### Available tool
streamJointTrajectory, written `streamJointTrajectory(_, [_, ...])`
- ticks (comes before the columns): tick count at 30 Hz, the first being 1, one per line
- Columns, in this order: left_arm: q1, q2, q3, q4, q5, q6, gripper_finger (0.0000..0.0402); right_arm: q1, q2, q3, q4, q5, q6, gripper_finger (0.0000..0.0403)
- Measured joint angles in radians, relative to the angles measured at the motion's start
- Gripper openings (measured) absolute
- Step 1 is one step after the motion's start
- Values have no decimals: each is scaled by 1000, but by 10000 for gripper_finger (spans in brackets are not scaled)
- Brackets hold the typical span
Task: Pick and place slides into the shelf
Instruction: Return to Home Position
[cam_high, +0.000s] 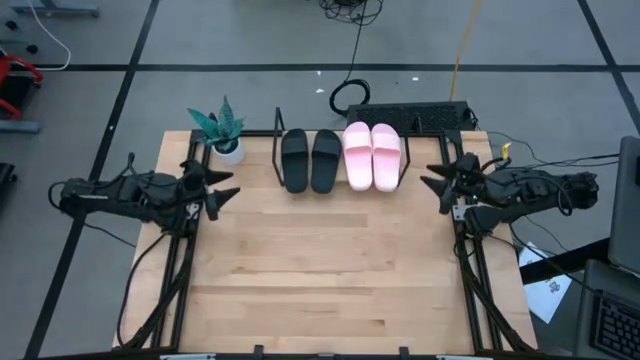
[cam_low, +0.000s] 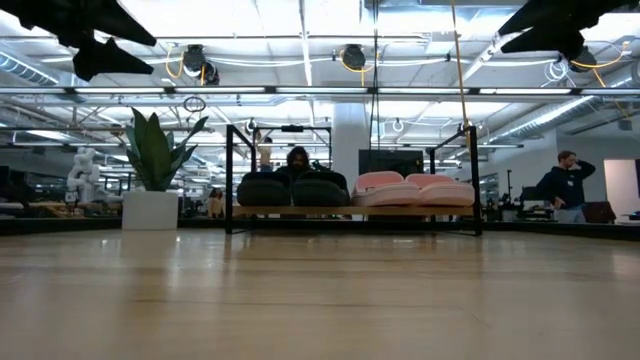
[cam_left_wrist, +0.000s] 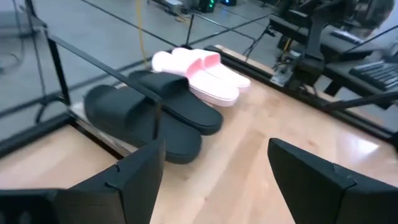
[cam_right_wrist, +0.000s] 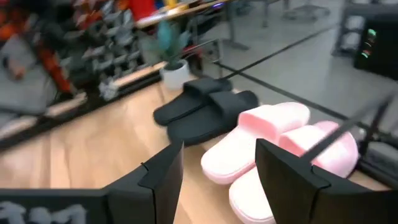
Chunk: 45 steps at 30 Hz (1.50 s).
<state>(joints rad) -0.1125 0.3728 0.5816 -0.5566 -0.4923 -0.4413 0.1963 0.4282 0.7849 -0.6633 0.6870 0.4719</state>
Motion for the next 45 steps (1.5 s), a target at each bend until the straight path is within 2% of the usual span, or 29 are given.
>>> streamJointTrajectory(5, [0,0,0,1,57,-102,289,0,-7,0,15,-161,-97,189])
streamJointTrajectory(8, [0,4,0,3,99,80,289,0,-12,0,16,-168,-106,189])
streamJointTrajectory(10, [3,20,0,30,77,170,289,0,-16,-6,36,-167,-124,189])
streamJointTrajectory(14, [45,54,-27,89,-6,194,289,-3,-42,-95,179,-212,-199,189])
streamJointTrajectory(18, [98,55,-164,261,71,221,289,-37,-107,-247,340,-275,-231,189])
streamJointTrajectory(23, [170,-19,-239,250,81,190,289,-95,-251,-353,420,-381,-231,189])
streamJointTrajectory(29, [198,-169,-332,254,155,158,289,-132,-406,-443,483,-405,-251,189])
streamJointTrajectory(33, [197,-244,-393,294,154,165,289,-141,-421,-529,556,-411,-240,189])
streamJointTrajectory(41, [196,-283,-472,289,152,141,289,-180,-415,-694,705,-435,-196,189])
streamJointTrajectory(45, [196,-283,-489,319,152,165,289,-215,-417,-744,731,-514,-159,189])
